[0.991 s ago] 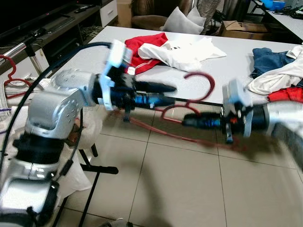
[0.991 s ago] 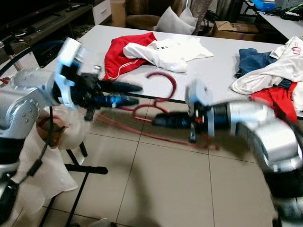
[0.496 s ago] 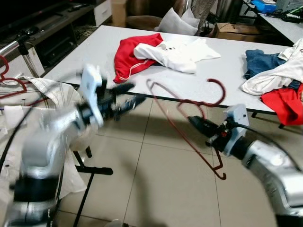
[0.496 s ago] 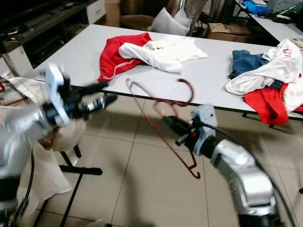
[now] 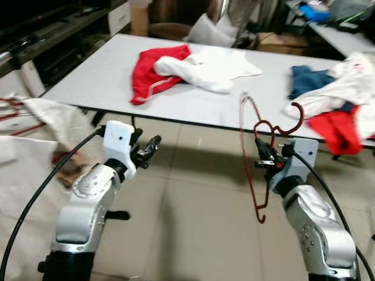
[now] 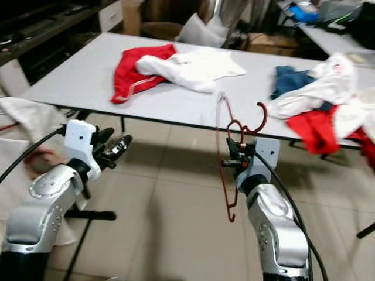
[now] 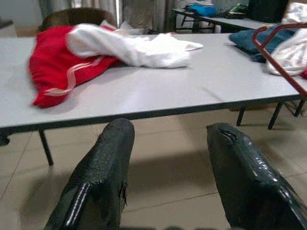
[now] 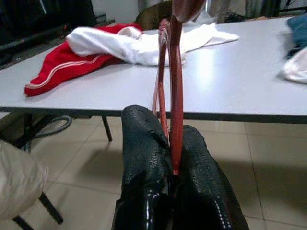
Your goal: Hang hanger
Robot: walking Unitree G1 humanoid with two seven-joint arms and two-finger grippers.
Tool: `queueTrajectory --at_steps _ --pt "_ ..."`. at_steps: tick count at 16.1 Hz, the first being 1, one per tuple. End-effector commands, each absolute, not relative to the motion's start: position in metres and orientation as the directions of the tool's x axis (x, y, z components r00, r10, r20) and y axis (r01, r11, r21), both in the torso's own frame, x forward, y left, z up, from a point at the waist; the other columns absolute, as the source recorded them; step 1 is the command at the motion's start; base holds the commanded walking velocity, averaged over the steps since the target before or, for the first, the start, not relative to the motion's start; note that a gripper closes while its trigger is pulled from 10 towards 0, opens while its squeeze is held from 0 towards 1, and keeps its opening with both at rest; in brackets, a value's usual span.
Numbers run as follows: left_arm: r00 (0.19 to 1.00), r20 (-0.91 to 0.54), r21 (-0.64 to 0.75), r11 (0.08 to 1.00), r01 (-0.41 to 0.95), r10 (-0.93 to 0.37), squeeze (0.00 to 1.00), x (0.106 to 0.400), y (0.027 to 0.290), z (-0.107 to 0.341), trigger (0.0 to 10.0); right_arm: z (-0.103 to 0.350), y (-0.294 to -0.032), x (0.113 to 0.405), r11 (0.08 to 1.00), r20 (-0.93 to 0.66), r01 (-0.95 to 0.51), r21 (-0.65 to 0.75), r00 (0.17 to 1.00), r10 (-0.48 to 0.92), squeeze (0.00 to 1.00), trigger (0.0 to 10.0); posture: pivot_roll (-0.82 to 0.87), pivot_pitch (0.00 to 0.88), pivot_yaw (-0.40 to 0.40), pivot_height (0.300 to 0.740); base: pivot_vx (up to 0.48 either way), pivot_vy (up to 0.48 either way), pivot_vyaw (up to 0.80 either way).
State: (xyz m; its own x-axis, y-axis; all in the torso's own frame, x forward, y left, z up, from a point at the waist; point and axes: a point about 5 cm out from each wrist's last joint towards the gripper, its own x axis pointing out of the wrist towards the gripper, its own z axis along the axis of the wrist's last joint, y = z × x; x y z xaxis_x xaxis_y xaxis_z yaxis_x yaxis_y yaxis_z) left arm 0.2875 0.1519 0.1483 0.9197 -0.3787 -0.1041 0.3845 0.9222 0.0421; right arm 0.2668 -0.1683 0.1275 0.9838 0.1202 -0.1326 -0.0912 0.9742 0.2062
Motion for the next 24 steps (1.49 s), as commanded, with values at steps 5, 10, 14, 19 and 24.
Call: queueTrajectory --at_steps 5,10,14,19,24 --pt "0.913 -0.077 0.062 0.912 0.406 -0.401 0.09 0.288 0.132 0.152 10.0 0.135 -0.187 0.269 0.963 -0.109 0.041 0.266 0.994 -0.013 0.00 10.0 -0.12 0.000 -0.042 0.719 0.000 -0.427 0.00" --pt "0.914 -0.069 0.063 0.912 0.405 -0.401 0.09 0.286 0.127 0.153 10.0 0.136 -0.187 0.270 0.961 -0.116 0.044 0.274 0.993 -0.012 0.00 10.0 -0.12 0.000 -0.051 0.719 0.000 -0.391 0.00" --pt "0.921 -0.054 0.039 0.921 0.387 -0.385 0.04 0.287 0.131 0.154 10.0 0.136 -0.185 0.273 0.963 -0.115 0.033 0.268 0.993 -0.002 0.00 10.0 -0.13 0.000 -0.040 0.719 0.000 -0.070 0.00" --pt "0.937 0.001 0.032 0.936 0.350 -0.350 0.07 0.298 0.135 0.164 10.0 0.138 -0.172 0.271 0.973 -0.095 -0.058 0.223 0.992 0.081 0.00 10.0 -0.14 0.000 -0.019 0.719 0.000 0.000 0.00" --pt "0.937 -0.015 0.041 0.936 0.351 -0.350 0.07 0.293 0.136 0.161 10.0 0.134 -0.178 0.276 0.984 -0.119 -0.010 0.177 0.992 0.032 0.00 10.0 -0.13 0.000 -0.037 0.719 0.000 0.000 -0.48"
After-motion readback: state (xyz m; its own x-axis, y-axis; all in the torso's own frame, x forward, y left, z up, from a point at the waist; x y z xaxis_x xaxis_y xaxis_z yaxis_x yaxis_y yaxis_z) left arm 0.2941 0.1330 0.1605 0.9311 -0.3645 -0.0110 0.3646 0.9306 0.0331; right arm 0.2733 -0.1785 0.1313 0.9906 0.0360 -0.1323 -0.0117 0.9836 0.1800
